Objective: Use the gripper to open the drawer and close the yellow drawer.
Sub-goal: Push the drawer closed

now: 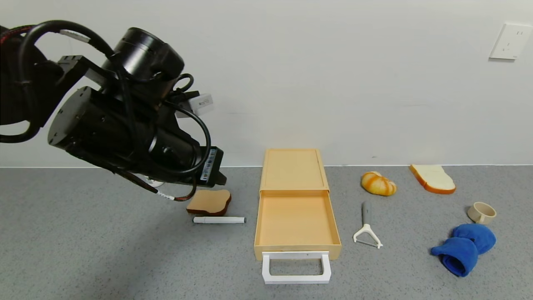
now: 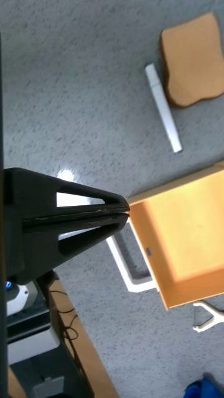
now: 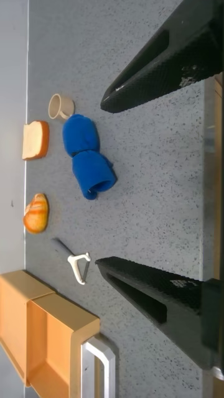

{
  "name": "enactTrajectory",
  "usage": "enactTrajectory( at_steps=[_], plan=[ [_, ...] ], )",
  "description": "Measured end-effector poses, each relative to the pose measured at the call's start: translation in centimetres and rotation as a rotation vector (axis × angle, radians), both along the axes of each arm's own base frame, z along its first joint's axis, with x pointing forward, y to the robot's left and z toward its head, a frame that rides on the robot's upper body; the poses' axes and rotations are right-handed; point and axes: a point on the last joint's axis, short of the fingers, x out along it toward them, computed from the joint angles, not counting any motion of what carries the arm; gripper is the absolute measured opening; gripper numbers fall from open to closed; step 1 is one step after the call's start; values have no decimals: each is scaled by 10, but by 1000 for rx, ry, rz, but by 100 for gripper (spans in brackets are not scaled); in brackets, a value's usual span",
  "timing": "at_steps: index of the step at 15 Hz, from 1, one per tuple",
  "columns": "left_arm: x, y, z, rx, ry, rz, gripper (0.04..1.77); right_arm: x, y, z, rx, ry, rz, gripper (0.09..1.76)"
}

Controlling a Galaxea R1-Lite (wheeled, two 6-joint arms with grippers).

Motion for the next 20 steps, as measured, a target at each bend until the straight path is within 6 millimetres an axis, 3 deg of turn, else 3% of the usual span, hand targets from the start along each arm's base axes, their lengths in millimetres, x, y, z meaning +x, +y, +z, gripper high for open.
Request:
enactTrajectory(
  at_steps=[5,13,16,20],
  plan=[
    [7,32,-1,-82,-62,36,11,0,0,0,0,0,-1,170],
    [7,35,-5,-81,-46,46,11,0,0,0,0,0,-1,170],
    [2,24,-11,-77,-16,21,11,0,0,0,0,0,-1,170],
    [-15,-16,-19,-98,43,68,11,0,0,0,0,0,0,170]
  ],
)
